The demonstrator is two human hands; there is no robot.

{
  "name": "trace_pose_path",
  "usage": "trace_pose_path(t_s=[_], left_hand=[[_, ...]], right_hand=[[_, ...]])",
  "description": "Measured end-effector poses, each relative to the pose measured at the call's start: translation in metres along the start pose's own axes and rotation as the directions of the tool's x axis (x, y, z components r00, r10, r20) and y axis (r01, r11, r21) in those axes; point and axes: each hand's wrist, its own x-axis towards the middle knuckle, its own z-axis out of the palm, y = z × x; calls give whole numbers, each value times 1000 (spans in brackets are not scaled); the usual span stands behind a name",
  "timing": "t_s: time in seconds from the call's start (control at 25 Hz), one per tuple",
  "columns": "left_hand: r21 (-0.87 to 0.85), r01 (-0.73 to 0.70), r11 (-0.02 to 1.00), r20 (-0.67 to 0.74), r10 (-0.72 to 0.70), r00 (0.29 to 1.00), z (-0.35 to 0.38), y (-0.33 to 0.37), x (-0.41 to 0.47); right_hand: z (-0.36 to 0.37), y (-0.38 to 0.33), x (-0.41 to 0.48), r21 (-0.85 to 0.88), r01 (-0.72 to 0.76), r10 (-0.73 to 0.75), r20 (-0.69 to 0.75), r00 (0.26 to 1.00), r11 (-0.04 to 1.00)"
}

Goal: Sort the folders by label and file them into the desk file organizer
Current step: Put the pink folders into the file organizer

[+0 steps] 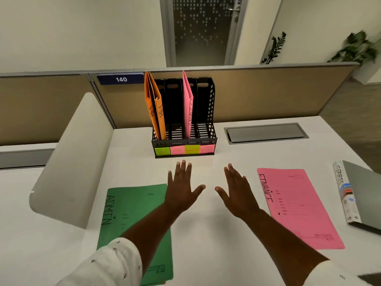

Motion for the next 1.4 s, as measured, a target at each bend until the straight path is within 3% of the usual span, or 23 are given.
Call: trace_pose_path(t_s=[0.28, 0.68, 1.0, 1.12, 1.28, 1.4], left_hand=[[-3, 6, 1000, 45, -6, 999, 43, 54, -19], [-24, -43, 999, 168, 46, 985, 140, 211, -26], [-55, 124, 991, 404, -92, 910, 185, 289, -32], [-106, 202, 973, 430, -139, 892, 190, 311, -28], [-253, 456, 853, 456, -311, 834, 193, 337, -19], [-397, 689, 606, 500, -487, 716, 191, 345, -1]], right_hand=[[2, 69, -48, 3, -24, 23, 54, 998, 1000], [-22, 243, -90, -40, -117, 123, 200, 972, 992], [-24, 320, -97, -63, -102, 118, 345, 931, 993], [-20, 335, -101, -46, -142, 148, 435, 888, 989], [-20, 346, -101, -74, -82, 107, 477, 872, 994], [-25, 349, -98, -69, -47, 75, 484, 872, 996]])
